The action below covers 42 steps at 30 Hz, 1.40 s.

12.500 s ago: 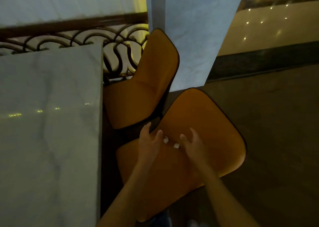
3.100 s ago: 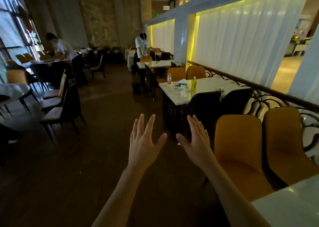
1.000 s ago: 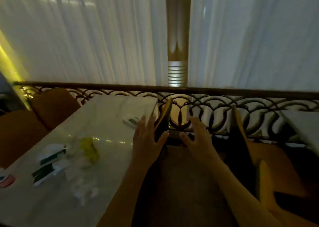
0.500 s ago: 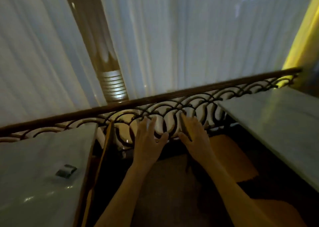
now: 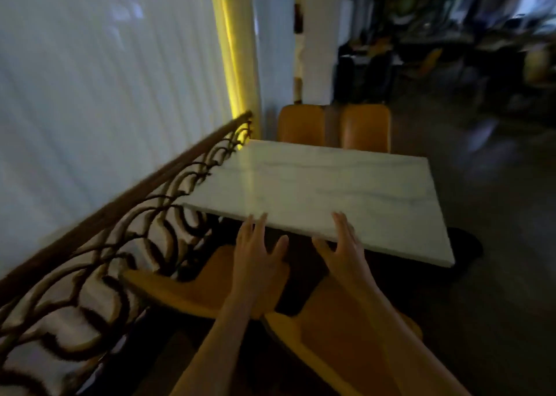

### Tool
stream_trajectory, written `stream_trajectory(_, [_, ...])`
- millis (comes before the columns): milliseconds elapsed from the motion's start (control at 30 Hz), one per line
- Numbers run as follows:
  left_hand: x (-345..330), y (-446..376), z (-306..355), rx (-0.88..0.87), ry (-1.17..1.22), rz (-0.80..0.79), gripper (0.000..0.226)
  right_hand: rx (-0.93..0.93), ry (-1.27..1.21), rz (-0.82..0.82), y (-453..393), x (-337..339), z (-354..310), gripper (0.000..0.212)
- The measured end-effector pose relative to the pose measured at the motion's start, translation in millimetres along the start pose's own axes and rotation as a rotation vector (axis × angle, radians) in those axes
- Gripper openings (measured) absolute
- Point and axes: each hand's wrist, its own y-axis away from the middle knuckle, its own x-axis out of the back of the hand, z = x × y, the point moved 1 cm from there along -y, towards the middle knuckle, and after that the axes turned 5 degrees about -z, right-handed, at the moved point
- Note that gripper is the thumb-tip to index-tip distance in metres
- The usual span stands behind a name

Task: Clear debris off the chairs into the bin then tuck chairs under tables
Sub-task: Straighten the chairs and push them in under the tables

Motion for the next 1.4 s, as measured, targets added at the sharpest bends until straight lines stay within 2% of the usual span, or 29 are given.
stream_trajectory(133, [-23, -4, -7, -0.074, 0.090, -0.172, 0.086, -0.142, 0.030, 0.140, 30, 5, 15, 0.082])
stream_trajectory(267, [-45, 14, -25, -0.065, 0.145, -0.309, 0.085, -0.305, 0.031, 0.184, 68, -11, 32, 0.079])
stream_trajectory(400, [-77, 39, -61, 0.015, 0.014, -0.438, 0.099, -0.504, 0.029, 0.201, 111, -34, 59, 0.076])
stream_trajectory(533, [-103, 62, -93, 0.123, -0.044, -0.474, 0.101, -0.711, -0.053, 0.191, 152, -66, 86, 0.081])
stream_trajectory(633, [-110, 72, -102, 0.232, -0.037, -0.516, 0.085, -0.867, 0.030, 0.226, 172, -84, 98, 0.078])
stream_trajectory(733, [-118, 75, -113, 0.254, -0.057, -0.567, 0.091, -0.951, 0.094, 0.264, 185, -97, 102, 0.083])
stream_trajectory(900, [-130, 74, -116, 0.363, 0.041, -0.500, 0.094, -1.096, 0.092, 0.382, 190, -106, 111, 0.090])
stream_trajectory(967, [-132, 73, -119, 0.461, 0.145, -0.474, 0.100, -1.192, -0.026, 0.457, 192, -106, 114, 0.095])
stream_trajectory(1033, [-131, 76, -120, 0.663, 0.342, -0.439, 0.107, -1.258, -0.328, 0.598, 194, -109, 114, 0.099])
stream_trajectory(1133, [-131, 84, -112, 0.944, 0.566, -0.372, 0.111, -1.257, -0.820, 0.872, 195, -118, 111, 0.105])
stream_trajectory(1233, [-136, 83, -112, 1.143, 0.676, -0.352, 0.104, -1.232, -1.111, 1.032, 193, -124, 111, 0.103])
stream_trajectory(1400, [-143, 85, -120, 1.180, 0.791, -0.346, 0.081, -1.161, -1.234, 1.064, 194, -125, 110, 0.089])
